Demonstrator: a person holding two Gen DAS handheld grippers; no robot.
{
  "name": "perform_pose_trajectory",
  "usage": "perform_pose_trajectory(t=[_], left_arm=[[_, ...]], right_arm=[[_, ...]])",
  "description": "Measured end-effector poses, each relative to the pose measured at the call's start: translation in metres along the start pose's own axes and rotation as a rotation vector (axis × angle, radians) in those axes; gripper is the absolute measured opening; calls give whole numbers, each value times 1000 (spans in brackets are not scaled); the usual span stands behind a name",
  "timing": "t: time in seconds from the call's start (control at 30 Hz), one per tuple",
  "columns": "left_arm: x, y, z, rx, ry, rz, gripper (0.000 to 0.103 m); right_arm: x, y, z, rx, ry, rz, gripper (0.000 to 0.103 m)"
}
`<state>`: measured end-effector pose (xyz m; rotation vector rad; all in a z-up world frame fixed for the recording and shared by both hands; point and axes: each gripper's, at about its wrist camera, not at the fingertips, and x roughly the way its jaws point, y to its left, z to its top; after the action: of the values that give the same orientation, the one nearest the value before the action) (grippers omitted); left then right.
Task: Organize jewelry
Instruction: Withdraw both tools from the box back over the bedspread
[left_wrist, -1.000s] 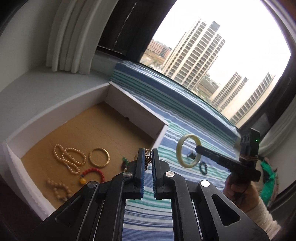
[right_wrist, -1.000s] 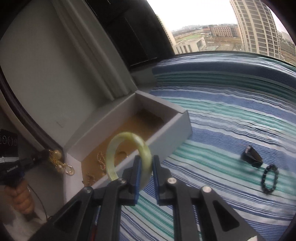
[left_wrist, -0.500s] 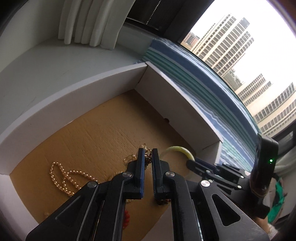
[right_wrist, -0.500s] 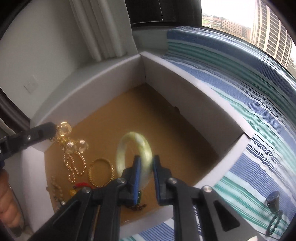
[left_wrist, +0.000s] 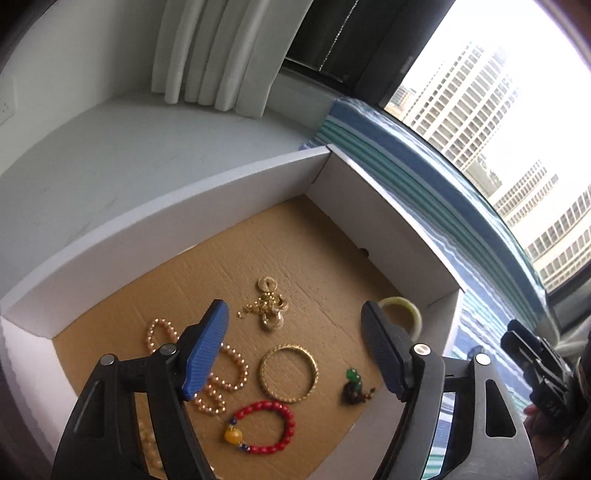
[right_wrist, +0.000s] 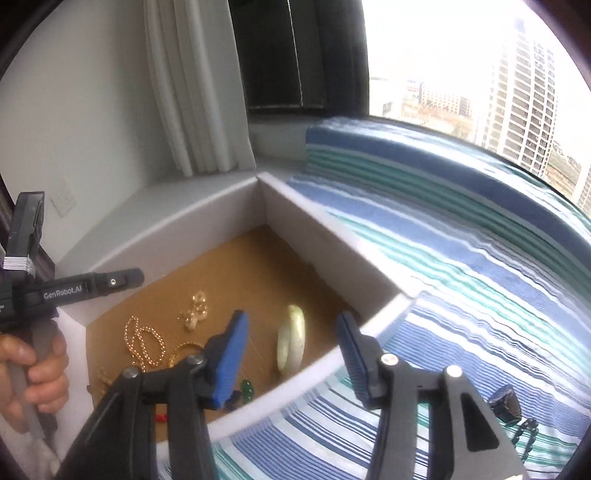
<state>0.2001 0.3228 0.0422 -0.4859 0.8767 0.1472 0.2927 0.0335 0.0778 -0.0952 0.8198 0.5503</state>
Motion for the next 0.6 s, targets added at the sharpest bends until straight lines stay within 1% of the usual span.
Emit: perform_pose_trajectory(t=[0.03, 0.1, 0.17, 0.3, 0.37, 0.43, 0.53, 0.6], left_arm=[[-13, -3, -8, 17, -18, -2, 81], [-37, -11, -28, 54, -46, 0, 88], [-58, -22, -53, 95, -63, -6, 91], [-83, -54, -116, 195, -73, -40, 98], [-86, -72, -147, 241, -71, -64, 100], [-81, -89, -175, 267, -48, -96, 100], [-63, -113, -211, 300, -8, -147, 100], [-48, -129, -231, 328, 22, -151, 100]], right_arm=[[-16, -6, -9, 6, -24, -1, 59], [-45, -19, -31, 21, -58, -13, 72], [-71, -32, -54, 40, -75, -36, 76], [-111, -64, -119, 106, -89, -101, 78], [-127, -78, -156, 131, -84, -152, 81], [-139, -90, -191, 149, -54, -199, 82], [-153, -104, -237, 167, 14, -258, 82], [-163, -113, -263, 192, 42, -298, 82]])
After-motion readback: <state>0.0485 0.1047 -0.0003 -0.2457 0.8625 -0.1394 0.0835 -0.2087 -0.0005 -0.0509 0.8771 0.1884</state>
